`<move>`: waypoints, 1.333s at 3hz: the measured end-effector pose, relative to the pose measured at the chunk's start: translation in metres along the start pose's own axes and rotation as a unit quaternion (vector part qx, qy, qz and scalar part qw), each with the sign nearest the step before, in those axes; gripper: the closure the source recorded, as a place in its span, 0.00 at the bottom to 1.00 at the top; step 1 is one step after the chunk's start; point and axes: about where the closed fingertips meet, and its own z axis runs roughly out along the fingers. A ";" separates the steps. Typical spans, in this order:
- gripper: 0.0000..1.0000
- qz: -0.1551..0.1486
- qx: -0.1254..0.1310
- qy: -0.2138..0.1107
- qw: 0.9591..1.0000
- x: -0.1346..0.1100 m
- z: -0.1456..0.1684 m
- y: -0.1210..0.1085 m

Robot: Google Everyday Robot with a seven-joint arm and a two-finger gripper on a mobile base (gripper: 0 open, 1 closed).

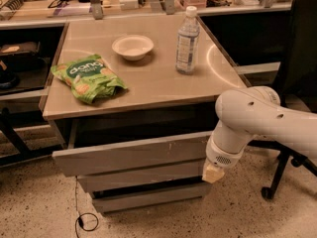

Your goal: Close top drawer

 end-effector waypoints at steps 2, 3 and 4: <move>1.00 -0.001 0.032 0.016 0.999 -0.014 0.001 -0.030; 1.00 0.004 0.058 0.026 0.998 -0.023 0.002 -0.054; 1.00 0.009 0.074 0.034 0.997 -0.029 0.005 -0.071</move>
Offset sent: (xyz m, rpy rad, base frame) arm 0.0681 0.0078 -0.0029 -0.1000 -0.1158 -0.0296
